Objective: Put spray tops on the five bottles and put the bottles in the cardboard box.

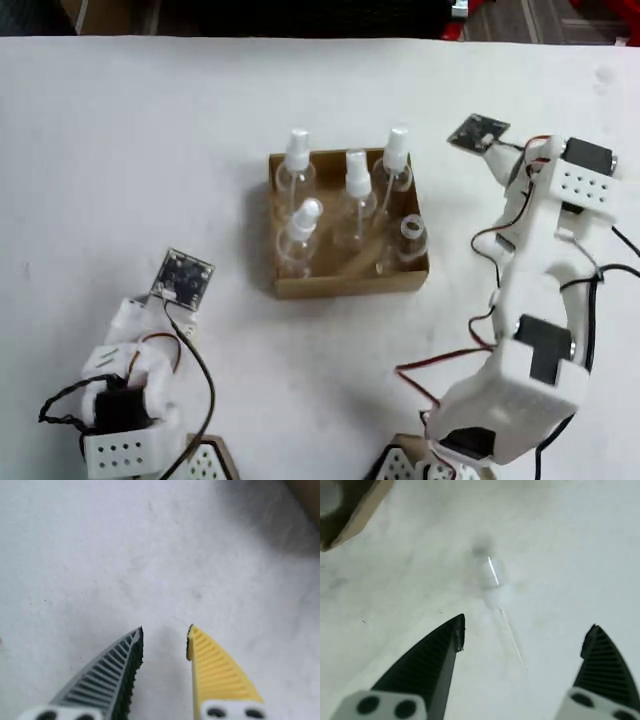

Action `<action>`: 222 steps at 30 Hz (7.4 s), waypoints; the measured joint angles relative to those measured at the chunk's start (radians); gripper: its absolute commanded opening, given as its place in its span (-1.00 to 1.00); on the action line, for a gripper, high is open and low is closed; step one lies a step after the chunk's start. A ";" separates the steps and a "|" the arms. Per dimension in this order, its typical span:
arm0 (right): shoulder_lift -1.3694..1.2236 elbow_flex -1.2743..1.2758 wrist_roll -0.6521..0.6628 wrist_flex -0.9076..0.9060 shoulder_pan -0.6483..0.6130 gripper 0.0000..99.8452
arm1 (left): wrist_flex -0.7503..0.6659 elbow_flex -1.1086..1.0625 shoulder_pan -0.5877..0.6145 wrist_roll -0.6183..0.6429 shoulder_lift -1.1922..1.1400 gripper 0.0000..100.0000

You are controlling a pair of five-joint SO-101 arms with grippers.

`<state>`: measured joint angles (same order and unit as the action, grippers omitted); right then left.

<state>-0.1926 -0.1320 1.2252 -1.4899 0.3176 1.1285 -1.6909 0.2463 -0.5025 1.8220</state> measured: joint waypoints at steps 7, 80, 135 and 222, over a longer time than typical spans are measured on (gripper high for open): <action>-0.163 -0.089 0.009 0.000 0.003 -0.32 | 0.000 0.000 0.000 0.000 0.000 -0.73; 0.483 -0.114 -0.443 -0.064 0.021 -0.97 | 0.000 0.000 0.000 0.000 0.000 -0.73; 1.372 0.709 -1.376 0.896 -0.287 -0.97 | 0.000 0.000 0.000 0.000 0.000 -0.73; 1.465 1.419 -1.177 1.203 -0.505 -0.97 | 0.000 0.000 0.000 0.000 0.000 -0.73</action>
<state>1.2727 1.2873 0.0483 -0.2869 -0.1872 1.1285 -1.6909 0.2463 -0.5025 1.8220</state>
